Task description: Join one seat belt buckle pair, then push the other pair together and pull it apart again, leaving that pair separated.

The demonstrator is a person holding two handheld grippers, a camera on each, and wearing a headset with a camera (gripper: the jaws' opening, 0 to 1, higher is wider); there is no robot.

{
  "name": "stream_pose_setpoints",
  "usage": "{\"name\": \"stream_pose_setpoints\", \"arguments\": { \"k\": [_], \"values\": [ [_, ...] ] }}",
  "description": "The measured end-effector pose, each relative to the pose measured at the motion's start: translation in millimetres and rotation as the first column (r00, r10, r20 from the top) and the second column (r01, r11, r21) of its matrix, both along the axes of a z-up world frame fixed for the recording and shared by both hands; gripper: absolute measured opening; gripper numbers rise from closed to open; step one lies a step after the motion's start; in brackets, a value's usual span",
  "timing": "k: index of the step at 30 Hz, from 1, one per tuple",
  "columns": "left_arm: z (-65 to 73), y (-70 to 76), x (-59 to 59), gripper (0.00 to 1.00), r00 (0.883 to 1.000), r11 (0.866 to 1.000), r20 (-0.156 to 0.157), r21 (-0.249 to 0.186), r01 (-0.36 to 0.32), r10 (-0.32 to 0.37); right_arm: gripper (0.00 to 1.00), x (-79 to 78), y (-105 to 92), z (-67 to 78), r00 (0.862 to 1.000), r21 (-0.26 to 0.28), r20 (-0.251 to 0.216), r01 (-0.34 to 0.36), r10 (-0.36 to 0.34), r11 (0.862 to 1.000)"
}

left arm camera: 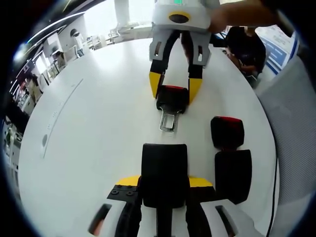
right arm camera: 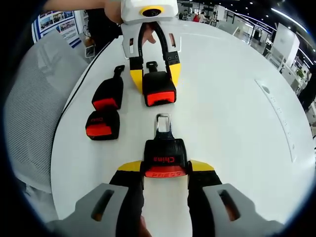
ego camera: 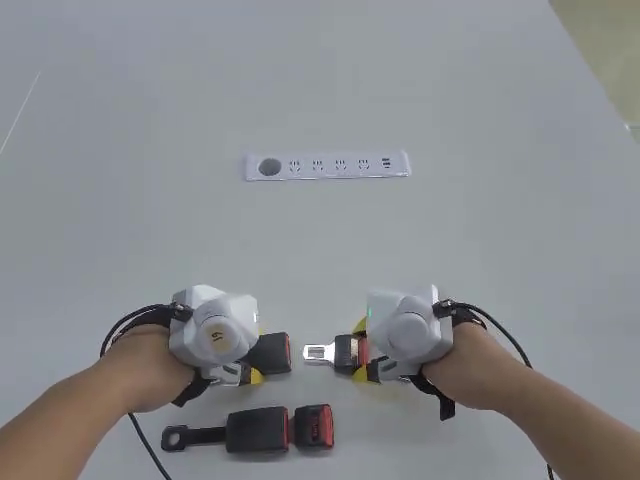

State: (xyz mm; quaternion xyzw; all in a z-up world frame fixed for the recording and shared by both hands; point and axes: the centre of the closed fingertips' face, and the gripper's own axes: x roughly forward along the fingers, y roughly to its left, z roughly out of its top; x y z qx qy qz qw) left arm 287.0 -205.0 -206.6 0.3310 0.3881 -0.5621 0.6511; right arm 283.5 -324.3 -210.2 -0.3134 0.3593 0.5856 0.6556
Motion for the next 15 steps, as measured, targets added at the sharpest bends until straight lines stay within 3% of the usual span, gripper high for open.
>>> {"name": "stream_pose_setpoints", "arguments": {
  "k": [15],
  "values": [
    [-5.1, 2.5, 2.5, 0.33, 1.0, 1.0, 0.0, 0.002, -0.019, 0.019, 0.33, -7.0, -74.5, -2.3, 1.0, -0.101, 0.007, 0.012, -0.012, 0.995]
  ]
}}
